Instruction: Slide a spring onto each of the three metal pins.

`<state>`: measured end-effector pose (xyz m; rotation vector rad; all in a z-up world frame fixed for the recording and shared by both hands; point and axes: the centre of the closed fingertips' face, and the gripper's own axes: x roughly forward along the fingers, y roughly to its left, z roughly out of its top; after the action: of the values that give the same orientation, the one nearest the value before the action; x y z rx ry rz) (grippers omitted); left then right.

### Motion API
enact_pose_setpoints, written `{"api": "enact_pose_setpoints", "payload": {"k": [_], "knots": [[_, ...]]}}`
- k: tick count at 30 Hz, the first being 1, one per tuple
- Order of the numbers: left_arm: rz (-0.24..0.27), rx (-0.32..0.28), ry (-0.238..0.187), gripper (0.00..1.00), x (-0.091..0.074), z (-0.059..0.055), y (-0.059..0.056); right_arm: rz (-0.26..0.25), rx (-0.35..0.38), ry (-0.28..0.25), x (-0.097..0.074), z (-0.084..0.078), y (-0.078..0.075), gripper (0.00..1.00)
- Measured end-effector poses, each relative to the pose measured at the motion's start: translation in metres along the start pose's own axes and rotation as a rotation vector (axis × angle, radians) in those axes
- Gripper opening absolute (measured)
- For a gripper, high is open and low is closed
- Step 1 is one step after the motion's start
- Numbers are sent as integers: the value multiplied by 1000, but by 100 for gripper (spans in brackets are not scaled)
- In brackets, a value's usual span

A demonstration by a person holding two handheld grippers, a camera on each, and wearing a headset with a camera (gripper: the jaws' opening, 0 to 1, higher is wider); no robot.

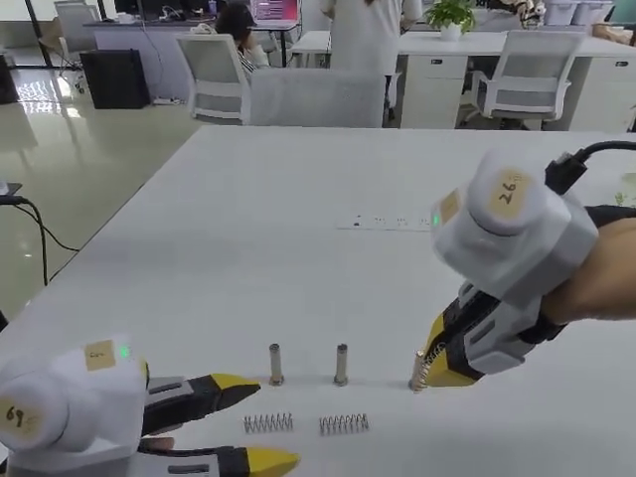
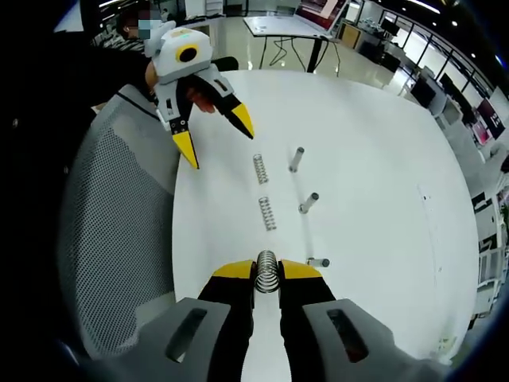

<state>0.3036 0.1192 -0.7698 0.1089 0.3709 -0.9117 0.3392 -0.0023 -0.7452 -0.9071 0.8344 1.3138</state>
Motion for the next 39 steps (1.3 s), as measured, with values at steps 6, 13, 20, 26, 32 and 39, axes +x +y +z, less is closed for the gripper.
{"api": "enact_pose_setpoints", "payload": {"k": [6,13,20,26,32,39], "knots": [[17,-3,-10,47,-6,0,-1,-9,-4,29,-6,-4,-13,8],[25,-7,-19,48,-7,1,-3,-16,-8,83,-6,-11,-29,8],[30,-9,-24,48,-8,1,-4,-25,-6,121,3,-17,-44,8],[30,-9,-18,48,-7,1,-4,-24,-6,161,14,-25,-55,8],[30,-10,-12,49,-6,0,-6,-13,-1,168,22,-24,-63,8],[31,-8,-14,49,-7,1,-8,10,-6,190,33,-24,-67,8]]}}
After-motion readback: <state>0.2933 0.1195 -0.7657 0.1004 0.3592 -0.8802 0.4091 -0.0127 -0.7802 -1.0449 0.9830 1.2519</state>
